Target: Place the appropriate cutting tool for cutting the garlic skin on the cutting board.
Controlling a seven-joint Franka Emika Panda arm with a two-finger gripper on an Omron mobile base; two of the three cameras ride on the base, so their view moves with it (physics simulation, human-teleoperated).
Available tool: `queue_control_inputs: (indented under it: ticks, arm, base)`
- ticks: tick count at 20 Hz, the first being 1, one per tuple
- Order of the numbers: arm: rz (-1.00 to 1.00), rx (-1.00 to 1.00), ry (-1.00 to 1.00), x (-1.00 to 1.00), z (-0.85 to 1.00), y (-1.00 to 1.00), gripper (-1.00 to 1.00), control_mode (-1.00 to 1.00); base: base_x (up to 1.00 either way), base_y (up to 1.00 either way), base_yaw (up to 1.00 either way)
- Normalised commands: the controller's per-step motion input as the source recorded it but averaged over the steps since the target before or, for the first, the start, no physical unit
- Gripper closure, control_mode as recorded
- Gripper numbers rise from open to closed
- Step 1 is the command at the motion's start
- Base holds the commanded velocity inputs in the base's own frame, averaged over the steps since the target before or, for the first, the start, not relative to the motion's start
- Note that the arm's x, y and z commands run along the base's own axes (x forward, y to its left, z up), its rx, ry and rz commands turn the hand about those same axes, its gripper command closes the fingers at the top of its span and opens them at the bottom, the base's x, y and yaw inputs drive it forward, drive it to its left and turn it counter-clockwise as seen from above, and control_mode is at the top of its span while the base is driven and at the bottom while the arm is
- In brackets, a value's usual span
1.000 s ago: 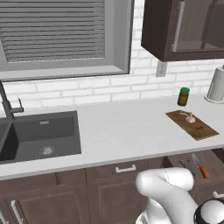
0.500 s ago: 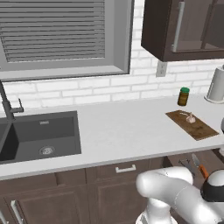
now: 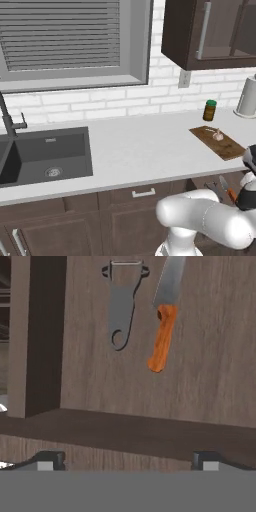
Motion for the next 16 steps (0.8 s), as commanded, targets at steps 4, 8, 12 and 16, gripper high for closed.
queue_control_inputs:
  ticks: [4,8,12,16]
  arm:
    - [0.00,0.02,0.03,0.30,-0.71,-0.08,-1.00,-1.00]
    - [0.00,0.03,0.00,0.13,-0.61,-0.10,-1.00,-1.00]
    - [0.00,0.01,0.06,0.03,-0.48,-0.06,-1.00,-1.00]
    - [0.00,0.01,0.14,-0.07,-0.26,-0.04,-1.00,-1.00]
  base:
    - [0.00,0.00,0.00]
    - [0.00,0.00,0.00]
    - [0.00,0.00,0.00]
    - [0.00,0.00,0.00]
